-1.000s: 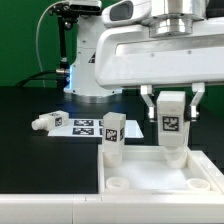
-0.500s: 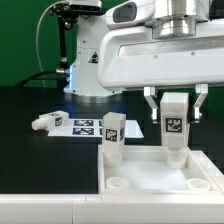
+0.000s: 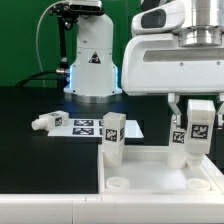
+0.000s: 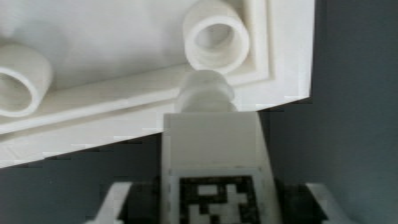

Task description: Assemble square table

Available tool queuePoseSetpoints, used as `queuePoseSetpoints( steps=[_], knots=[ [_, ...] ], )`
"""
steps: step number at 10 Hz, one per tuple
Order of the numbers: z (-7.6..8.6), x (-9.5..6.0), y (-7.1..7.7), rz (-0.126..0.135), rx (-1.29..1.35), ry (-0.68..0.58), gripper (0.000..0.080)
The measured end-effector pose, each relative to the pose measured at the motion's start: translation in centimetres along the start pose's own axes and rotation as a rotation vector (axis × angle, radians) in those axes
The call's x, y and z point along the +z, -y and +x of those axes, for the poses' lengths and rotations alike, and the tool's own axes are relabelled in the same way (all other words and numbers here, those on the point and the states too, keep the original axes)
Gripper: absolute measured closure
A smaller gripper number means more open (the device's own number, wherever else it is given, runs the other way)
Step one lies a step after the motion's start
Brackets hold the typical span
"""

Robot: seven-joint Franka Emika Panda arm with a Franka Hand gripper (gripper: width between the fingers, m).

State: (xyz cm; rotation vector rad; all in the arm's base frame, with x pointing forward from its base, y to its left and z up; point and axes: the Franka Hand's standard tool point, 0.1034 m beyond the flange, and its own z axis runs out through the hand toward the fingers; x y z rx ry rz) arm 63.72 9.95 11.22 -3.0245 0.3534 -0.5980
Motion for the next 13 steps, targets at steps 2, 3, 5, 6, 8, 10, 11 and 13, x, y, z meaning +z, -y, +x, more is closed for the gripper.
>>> queuePoseSetpoints(
  steps=[2,3,5,6,8,10,11,13],
  knots=[
    [-0.8,0.2,1.6,0.015,0.012,-0.028,0.0518],
    [-1.2,0.6,1.8,0.022,0.004,-0.062,0.0518],
    [-1.3,1.2,1.4,0.020,0.014,-0.078,0.0518],
    [-1.4,1.3,1.5,0.019,0.002,-0.077,0.0518],
    [-1.1,1.4,0.7,0.010,-0.022,-0.080,0.0518],
    [-1.9,2.3,0.7,0.001,-0.029,-0.066,0.0518],
    [-2.1,2.6,0.5,-0.003,-0.031,-0.062,0.0518],
    [-2.0,3.1,0.6,-0.005,-0.034,-0.064,0.0518]
  ],
)
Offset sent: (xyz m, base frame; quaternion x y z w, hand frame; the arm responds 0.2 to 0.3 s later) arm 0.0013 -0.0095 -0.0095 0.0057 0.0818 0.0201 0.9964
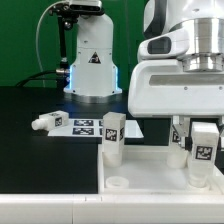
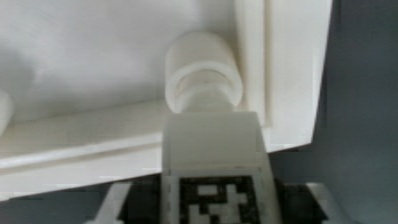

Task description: Assemble square table

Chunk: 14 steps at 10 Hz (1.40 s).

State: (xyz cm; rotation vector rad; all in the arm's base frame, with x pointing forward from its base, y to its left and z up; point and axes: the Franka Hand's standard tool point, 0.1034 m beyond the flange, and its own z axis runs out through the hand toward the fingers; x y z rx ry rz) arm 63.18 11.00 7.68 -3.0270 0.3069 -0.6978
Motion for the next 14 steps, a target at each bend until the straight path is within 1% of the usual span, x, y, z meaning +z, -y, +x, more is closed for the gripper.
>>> queuePoseSetpoints(
  steps=[1,3,6,9,10,11,12,13,14],
  knots=[
    [-0.3,0.4,-0.1,-0.004,-0.003,0.006,0.0518],
    [-1.0,0.9,0.3,-0.006,-0.009,0.013,0.0518],
    [-1.2,1.0,0.4,-0.012,-0.009,0.002,0.0518],
    [-1.2,1.0,0.4,-0.012,-0.011,0.001,0.0518],
    [-1.2,1.0,0.3,-0.017,-0.023,0.022,0.0361],
    [-0.2,0.2,0.1,-0.021,-0.027,0.063,0.0197],
    [0.7,-0.5,-0.1,-0.016,-0.017,0.061,0.0197],
    [0.5,-0.4,-0.5,-0.031,-0.015,0.127,0.0164],
    [0.7,-0.4,-1.1,-0.051,-0.006,0.233,0.0152]
  ],
)
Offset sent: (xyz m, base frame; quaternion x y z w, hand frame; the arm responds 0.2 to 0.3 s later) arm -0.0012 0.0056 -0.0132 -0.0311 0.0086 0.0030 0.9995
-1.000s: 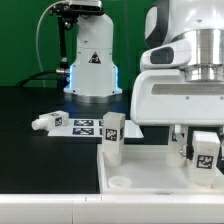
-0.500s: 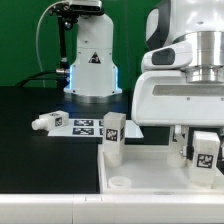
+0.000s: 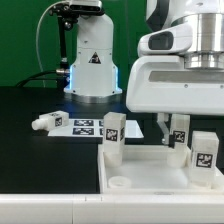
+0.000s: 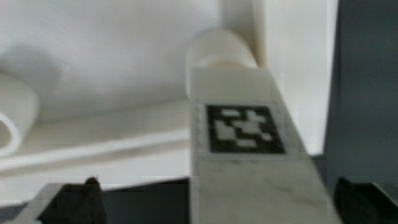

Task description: Assemble square table

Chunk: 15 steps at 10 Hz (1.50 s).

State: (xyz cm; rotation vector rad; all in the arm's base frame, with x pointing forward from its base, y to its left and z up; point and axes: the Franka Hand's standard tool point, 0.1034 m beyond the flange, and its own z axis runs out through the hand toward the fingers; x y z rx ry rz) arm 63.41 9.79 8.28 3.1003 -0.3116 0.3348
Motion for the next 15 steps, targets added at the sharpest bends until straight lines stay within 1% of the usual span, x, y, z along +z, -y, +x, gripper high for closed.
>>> queuePoseSetpoints(
  steps=[1,2,3,4,6,7,8,9,10,11,14,15],
  knots=[
    [0.7,-0.2,-0.4,-0.007,0.012,0.046,0.0152],
    [0.4,-0.1,-0.7,-0.023,0.022,0.135,0.0152],
    [0.5,0.1,-0.5,-0.030,0.050,0.190,0.0150],
    [1.0,0.1,-0.1,-0.019,0.069,0.191,0.0150],
    [1.2,0.3,1.0,0.002,0.097,0.143,0.0150],
    [1.1,0.3,0.9,0.000,0.108,0.144,0.0150],
    [1.1,0.3,0.9,-0.002,0.132,0.144,0.0267],
    [1.2,0.4,0.9,-0.002,0.131,0.144,0.0403],
    [1.1,0.4,0.9,-0.004,0.189,0.145,0.0403],
    [1.1,0.4,0.9,-0.011,0.277,0.145,0.0515],
    [1.1,0.4,0.8,-0.028,0.485,0.144,0.0515],
    [1.0,0.4,0.8,-0.042,0.617,0.138,0.0515]
  ],
)
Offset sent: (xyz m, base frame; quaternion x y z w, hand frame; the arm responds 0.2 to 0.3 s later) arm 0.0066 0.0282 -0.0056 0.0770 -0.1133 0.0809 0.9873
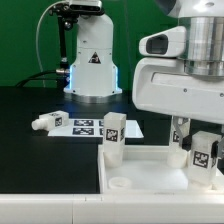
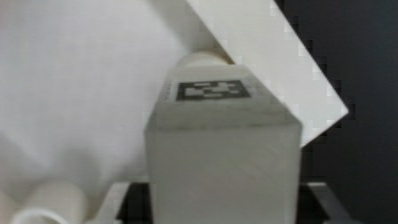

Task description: Assemble square table

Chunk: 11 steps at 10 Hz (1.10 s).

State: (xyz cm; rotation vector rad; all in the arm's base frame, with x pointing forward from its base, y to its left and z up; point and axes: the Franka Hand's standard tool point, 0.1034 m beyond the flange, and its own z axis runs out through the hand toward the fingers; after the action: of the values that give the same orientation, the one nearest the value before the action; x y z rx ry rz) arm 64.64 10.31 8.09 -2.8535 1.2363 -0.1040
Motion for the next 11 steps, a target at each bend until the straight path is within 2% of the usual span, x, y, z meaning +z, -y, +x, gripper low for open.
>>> queuePoseSetpoints(
  steps=[3,4,5,7,8,9,10,11],
  knots=[
    [0.0,0.1,-0.4,0.020,0.496,0.012,0.0514],
    [0.0,0.2,-0.7,0.068,0.658,0.020,0.0514],
    [0.0,0.2,-1.3,0.103,0.754,0.026,0.0514],
    [-0.1,0.2,-1.3,0.100,0.791,0.035,0.0514],
    [0.0,0.2,-1.3,0.099,0.779,0.034,0.0403],
    [-0.2,0.2,-0.9,0.106,0.681,0.022,0.0255],
    [-1.0,0.0,0.1,0.126,0.549,0.010,0.0255],
    [-1.8,0.1,0.6,0.130,0.425,0.009,0.0173]
  ],
)
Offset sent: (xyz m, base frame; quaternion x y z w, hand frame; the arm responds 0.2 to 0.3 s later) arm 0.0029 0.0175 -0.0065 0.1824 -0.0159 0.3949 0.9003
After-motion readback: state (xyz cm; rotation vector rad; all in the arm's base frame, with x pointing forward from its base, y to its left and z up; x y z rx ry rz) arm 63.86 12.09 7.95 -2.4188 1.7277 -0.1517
